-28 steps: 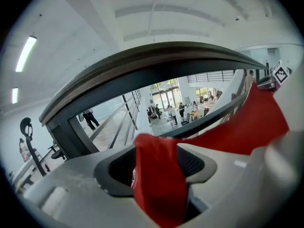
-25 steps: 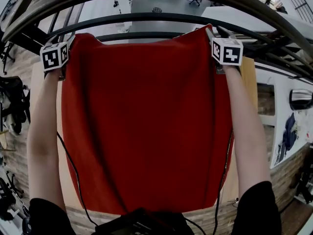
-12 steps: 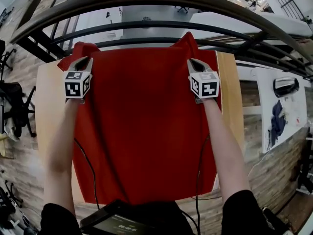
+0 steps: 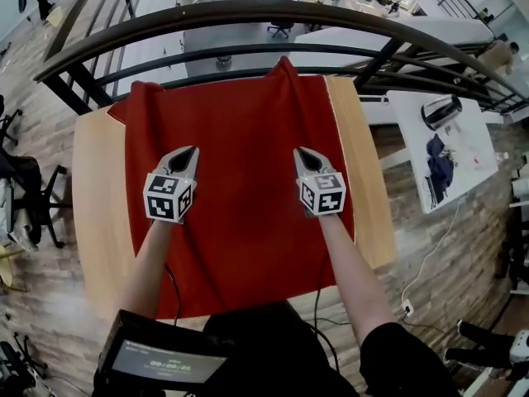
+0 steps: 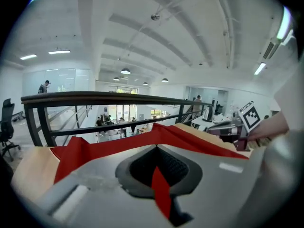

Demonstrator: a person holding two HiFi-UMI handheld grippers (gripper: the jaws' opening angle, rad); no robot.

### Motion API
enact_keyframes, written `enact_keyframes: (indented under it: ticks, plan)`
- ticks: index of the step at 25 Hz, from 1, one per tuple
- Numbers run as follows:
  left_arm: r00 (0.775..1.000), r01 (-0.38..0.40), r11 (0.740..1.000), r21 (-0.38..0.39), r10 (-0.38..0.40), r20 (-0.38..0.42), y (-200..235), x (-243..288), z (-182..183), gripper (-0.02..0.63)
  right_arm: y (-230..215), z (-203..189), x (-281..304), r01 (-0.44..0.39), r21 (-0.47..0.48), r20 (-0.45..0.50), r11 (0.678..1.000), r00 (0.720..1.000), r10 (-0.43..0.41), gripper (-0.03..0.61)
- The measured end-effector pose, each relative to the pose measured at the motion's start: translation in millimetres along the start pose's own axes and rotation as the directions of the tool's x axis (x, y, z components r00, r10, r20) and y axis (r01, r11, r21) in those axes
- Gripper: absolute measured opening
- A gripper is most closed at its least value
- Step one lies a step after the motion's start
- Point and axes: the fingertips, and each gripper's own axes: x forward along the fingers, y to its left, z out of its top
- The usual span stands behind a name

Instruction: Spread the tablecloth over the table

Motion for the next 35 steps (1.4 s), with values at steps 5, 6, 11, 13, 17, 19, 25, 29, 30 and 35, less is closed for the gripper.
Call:
enact_keyframes:
  ticks: [5,6,11,13,17,19,25,29,30,35]
  plan:
    - [0.996,0.078,0.996,-0.035,-0.077,0.049,-86,-51,-5,0.005,36,-14,-87,0.029,0.087,0.049,0.996,0.998,-0.033,0.009]
    - [0.994,0.094,0.995,-0.025,-0.093,0.049,-103,-59,-8,0.006,41,-18,-104,0.035,0.086,0.054,0.996,0.998,-0.04,0.009]
    - [0.984,0.176,0.984,-0.041,-0.174,0.042,-173,-86,-23,0.005,53,-31,-172,0.077,0.101,0.088,0.992,0.992,-0.086,0.009]
    - [0.979,0.202,0.977,-0.067,-0.2,0.038,-196,-94,-32,0.005,56,-37,-192,0.096,0.115,0.103,0.989,0.989,-0.108,0.009]
    - [0.968,0.253,0.965,-0.071,-0.252,0.021,-250,-108,-55,0.005,58,-59,-230,0.118,0.115,0.104,0.986,0.986,-0.13,0.009]
    - [0.954,0.3,0.95,-0.087,-0.3,0.014,-280,-114,-66,0.005,56,-72,-248,0.131,0.105,0.103,0.986,0.985,-0.142,0.009]
    - [0.909,0.41,0.91,-0.057,-0.413,-0.054,-373,-111,-109,0.006,36,-149,-306,0.158,0.091,0.012,0.983,0.987,-0.16,0.009]
    - [0.881,0.455,0.89,-0.027,-0.455,-0.13,-428,-100,-142,0.006,11,-220,-354,0.161,0.132,-0.113,0.978,0.983,-0.147,0.009]
    - [0.878,0.458,0.889,-0.02,-0.456,-0.149,-440,-94,-148,0.006,3,-232,-364,0.159,0.134,-0.134,0.978,0.981,-0.141,0.009]
    - [0.872,0.442,0.896,-0.03,-0.438,-0.219,-496,-58,-173,0.006,-37,-267,-384,0.109,0.114,-0.182,0.987,0.979,-0.087,0.009]
